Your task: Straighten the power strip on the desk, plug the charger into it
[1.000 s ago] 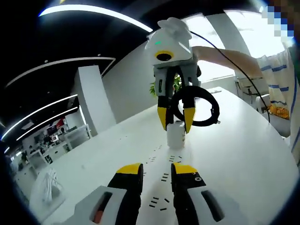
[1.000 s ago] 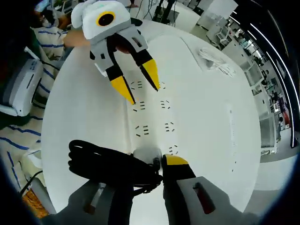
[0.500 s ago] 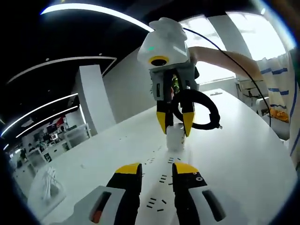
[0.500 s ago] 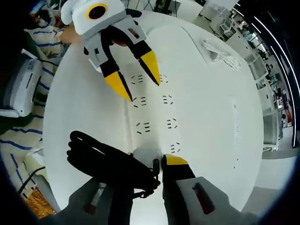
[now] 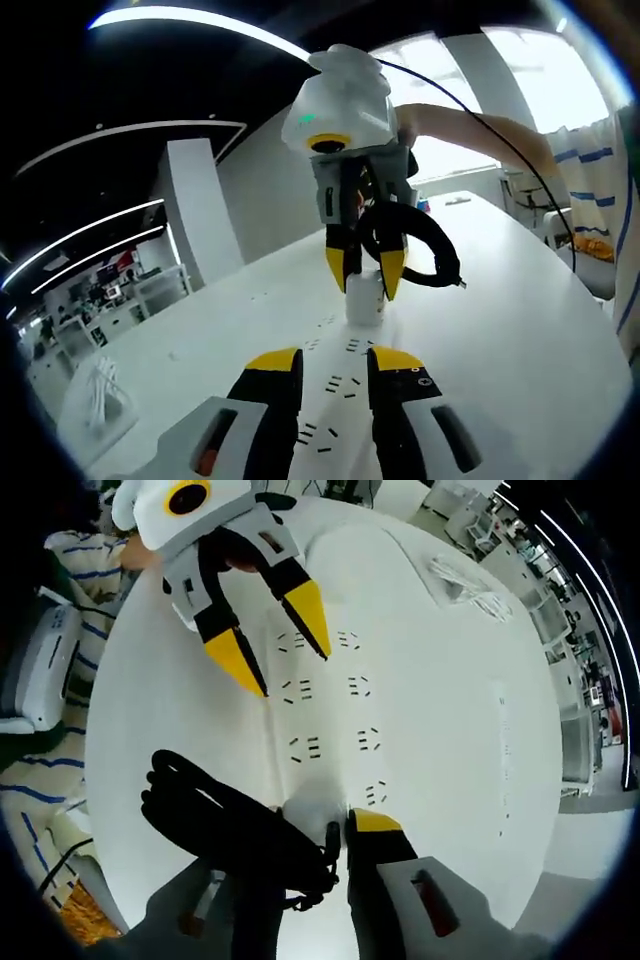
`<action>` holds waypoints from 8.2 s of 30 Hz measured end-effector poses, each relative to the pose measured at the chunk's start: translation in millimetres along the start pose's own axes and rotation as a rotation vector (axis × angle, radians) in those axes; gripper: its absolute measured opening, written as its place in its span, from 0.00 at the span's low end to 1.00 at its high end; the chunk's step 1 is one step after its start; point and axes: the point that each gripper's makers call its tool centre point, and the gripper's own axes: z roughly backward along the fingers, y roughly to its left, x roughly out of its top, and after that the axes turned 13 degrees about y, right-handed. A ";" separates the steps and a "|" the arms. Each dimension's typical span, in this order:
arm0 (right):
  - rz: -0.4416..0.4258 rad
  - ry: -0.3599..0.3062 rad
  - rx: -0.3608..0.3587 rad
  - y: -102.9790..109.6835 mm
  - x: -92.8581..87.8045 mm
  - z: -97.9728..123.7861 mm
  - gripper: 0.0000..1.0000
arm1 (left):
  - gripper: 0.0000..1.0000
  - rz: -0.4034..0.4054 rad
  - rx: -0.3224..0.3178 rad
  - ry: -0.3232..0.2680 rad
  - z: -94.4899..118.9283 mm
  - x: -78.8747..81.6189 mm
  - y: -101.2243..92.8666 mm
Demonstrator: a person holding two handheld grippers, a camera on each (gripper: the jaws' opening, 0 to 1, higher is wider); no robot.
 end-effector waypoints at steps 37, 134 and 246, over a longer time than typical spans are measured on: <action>-0.014 0.084 -0.145 4.9 -2.9 -7.8 0.24 | 0.28 -0.016 0.025 0.030 1.2 -4.2 3.3; -0.381 -0.869 -0.370 -10.7 17.0 53.0 0.29 | 0.30 0.101 0.233 -0.061 53.9 1.1 61.4; -0.608 -0.897 -0.250 19.6 -61.1 -15.8 0.25 | 0.31 0.088 0.089 0.188 53.4 -76.7 32.7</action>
